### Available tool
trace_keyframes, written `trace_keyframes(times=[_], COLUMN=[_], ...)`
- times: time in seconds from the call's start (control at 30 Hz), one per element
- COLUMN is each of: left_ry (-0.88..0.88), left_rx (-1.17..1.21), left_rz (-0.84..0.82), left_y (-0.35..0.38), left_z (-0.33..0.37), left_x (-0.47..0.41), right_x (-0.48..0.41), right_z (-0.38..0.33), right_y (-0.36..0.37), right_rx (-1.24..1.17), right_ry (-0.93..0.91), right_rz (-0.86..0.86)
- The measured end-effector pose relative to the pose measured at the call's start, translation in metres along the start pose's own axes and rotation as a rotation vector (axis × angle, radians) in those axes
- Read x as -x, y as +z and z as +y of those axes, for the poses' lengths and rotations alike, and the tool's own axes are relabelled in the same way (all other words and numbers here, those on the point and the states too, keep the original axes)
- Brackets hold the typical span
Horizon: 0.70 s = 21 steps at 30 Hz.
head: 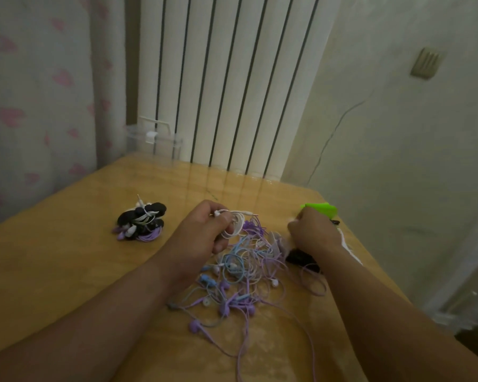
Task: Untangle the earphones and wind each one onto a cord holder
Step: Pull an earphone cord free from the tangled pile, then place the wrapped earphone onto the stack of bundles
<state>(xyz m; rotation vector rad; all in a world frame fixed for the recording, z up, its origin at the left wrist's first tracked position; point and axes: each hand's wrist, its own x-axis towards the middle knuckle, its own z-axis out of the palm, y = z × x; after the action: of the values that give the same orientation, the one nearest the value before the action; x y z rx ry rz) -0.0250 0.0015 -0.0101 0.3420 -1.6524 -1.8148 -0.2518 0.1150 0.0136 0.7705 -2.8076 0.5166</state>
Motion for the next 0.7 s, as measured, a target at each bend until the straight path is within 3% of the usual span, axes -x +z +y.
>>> trace_keyframes(times=[0.07, 0.1, 0.13, 0.2, 0.27, 0.37, 0.47, 0.7], left_ry=[0.011, 0.026, 0.04, 0.08, 0.107, 0.141, 0.159, 0.196], left_rx=[0.004, 0.0, -0.003, -0.023, -0.01, 0.0, -0.017, 0.014], left_rz=[-0.004, 0.001, 0.005, 0.034, 0.057, 0.049, 0.005, -0.03], left_y=[-0.001, -0.002, -0.002, -0.005, -0.007, -0.008, -0.006, -0.006], left_z=[0.001, 0.002, 0.002, 0.003, 0.004, 0.003, -0.001, -0.002], left_x=[0.0, 0.0, 0.0, -0.001, -0.002, -0.003, -0.004, -0.007], right_x=[0.019, 0.031, 0.047, 0.077, 0.104, 0.125, 0.13, 0.126], right_z=[-0.004, -0.009, -0.012, -0.023, -0.031, -0.046, -0.055, -0.054], right_y=[-0.02, -0.031, -0.041, -0.05, -0.045, -0.03, -0.023, -0.018], right_rx=[-0.257, -0.458, -0.688, -1.117, -1.359, -1.502, -1.567, -1.642], right_ry=[-0.029, -0.06, -0.076, -0.083, -0.079, -0.051, -0.021, 0.101], right_rz=[0.227, 0.262, 0.218, -0.05, -0.331, -0.586, -0.715, -0.678])
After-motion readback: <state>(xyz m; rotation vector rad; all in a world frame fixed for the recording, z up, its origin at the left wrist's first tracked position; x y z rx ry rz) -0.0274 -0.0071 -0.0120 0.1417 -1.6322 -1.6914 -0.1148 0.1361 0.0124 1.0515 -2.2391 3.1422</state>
